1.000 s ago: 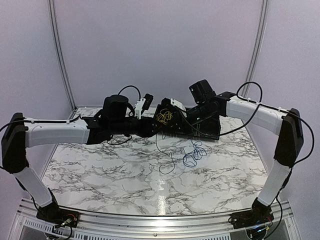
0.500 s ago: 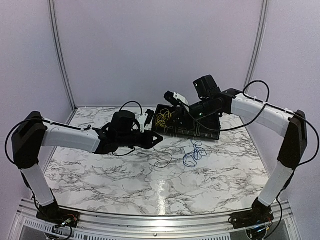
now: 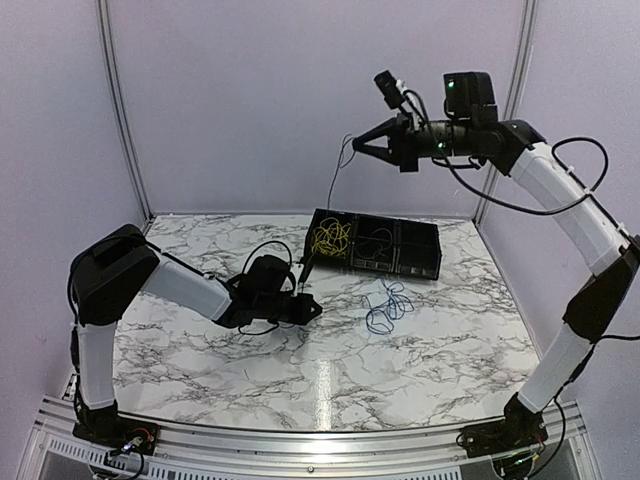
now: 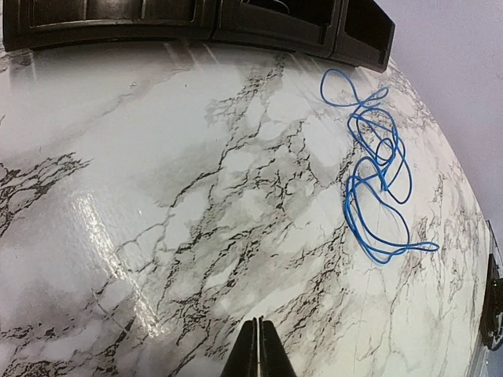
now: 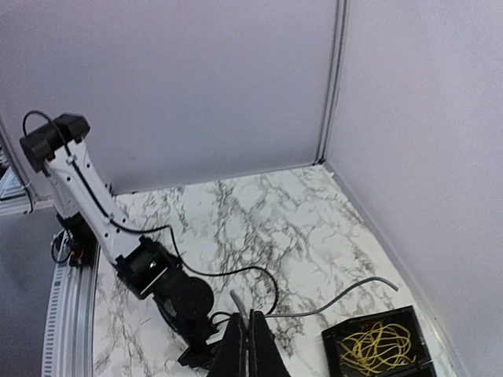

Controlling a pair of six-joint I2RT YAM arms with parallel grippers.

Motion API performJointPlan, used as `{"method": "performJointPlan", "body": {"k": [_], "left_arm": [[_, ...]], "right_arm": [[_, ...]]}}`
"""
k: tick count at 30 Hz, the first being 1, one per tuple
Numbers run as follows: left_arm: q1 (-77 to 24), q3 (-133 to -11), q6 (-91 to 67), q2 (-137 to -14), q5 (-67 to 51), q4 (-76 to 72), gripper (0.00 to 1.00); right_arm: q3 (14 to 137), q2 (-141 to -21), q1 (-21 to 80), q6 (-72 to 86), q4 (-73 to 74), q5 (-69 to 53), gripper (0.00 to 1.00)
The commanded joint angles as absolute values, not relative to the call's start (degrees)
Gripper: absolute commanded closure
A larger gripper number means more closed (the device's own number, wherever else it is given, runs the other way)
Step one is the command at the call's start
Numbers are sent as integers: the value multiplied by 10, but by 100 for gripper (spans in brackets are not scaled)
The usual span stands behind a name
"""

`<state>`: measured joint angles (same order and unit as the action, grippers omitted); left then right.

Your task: Untangle the cables

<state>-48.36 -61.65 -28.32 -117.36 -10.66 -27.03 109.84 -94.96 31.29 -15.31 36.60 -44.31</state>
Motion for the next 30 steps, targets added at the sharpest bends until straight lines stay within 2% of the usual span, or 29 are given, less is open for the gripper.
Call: {"method": "performJointPlan", "body": {"k": [1, 13, 23, 30], "left_arm": [[-482, -604, -296, -1181, -117, -289, 95], [-481, -507, -313, -1095, -96, -289, 82], [-492, -457, -311, -1040, -93, -294, 65], [-496, -433, -314, -1001, -82, -294, 62]], "right_arm": [[1180, -972, 260, -68, 316, -459, 100], [1202, -1030, 183, -94, 282, -402, 100], [1239, -1063, 156, -105, 252, -353, 100], [1245, -1079, 145, -120, 251, -335, 100]]}}
